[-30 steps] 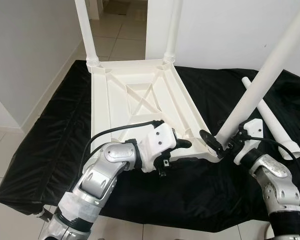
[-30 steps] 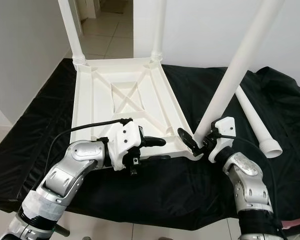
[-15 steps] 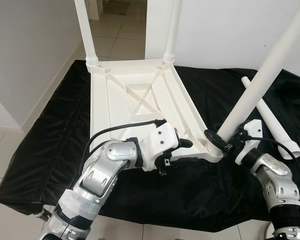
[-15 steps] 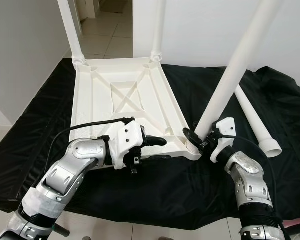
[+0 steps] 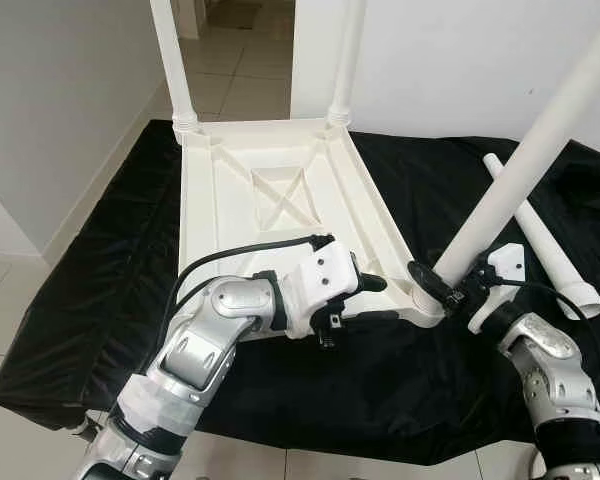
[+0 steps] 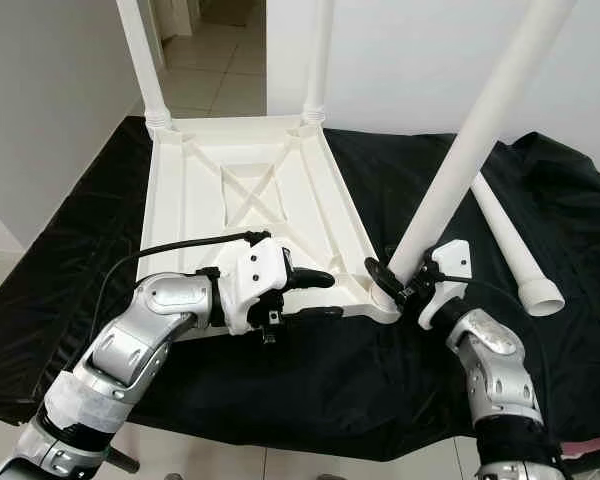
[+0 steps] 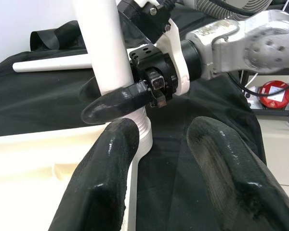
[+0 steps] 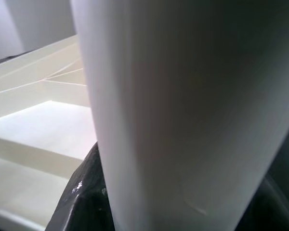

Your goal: Building children table

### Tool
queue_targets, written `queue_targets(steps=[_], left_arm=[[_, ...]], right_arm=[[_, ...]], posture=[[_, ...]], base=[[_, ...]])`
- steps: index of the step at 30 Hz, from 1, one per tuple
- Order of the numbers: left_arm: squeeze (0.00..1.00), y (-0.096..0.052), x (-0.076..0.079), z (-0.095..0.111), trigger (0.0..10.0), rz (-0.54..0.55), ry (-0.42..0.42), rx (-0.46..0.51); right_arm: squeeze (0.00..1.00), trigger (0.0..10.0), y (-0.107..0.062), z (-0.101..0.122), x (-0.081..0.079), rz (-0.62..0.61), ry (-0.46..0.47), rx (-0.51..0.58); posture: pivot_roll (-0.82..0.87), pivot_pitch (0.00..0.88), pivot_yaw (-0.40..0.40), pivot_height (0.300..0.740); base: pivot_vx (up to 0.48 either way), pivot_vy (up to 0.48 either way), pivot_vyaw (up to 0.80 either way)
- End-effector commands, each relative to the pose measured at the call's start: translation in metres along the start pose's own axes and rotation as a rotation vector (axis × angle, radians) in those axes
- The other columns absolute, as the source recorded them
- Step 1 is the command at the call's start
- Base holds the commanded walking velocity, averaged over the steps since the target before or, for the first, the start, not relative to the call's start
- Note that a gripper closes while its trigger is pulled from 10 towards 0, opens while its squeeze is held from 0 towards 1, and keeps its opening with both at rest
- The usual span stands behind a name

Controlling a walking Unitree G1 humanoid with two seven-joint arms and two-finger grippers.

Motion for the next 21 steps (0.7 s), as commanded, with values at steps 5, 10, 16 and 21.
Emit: queue_targets(steps=[5,10,16,21], left_arm=[[0.0,-0.003,-0.009,0.001,10.0,0.065,0.007,-0.003],[0.0,-0.004,-0.01,0.001,10.0,0.072,0.004,-0.002],[0.0,-0.004,-0.012,0.0,10.0,0.079,0.004,-0.005],[0.0,-0.005,-0.014,0.001,10.0,0.088,-0.005,0.003]], right_arm=[[0.0,10.0,-0.003,-0.015,0.0,-0.119,0.016,-0.089],[0.0,10.0,-0.005,-0.017,0.0,-0.253,0.059,-0.108],[0.0,10.0,-0.008,-0.025,-0.014,-0.658,0.198,-0.154],[0.0,10.0,-0.002,-0.014,-0.029,-0.749,0.235,-0.145]], posture=[[-0.09,0.0,-0.006,0.74],[-0.09,0.0,-0.004,0.74],[-0.1,0.0,-0.004,0.74],[-0.1,0.0,-0.007,0.74]], base=[[0.0,0.0,0.0],[0.0,0.0,0.0],[0.0,0.0,0.0],[0.0,0.0,0.0]])
Point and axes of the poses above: a point about 5 cm out from each wrist's last joint towards the gripper, its own y axis pointing out of the wrist towards the gripper, its own z axis along the axis of the wrist's last joint, x = y × z, the point moved 6 cm from there along y, pointing out of the wrist towards the gripper, and after that the axes turned 6 degrees about -y, right-handed, at the moved point
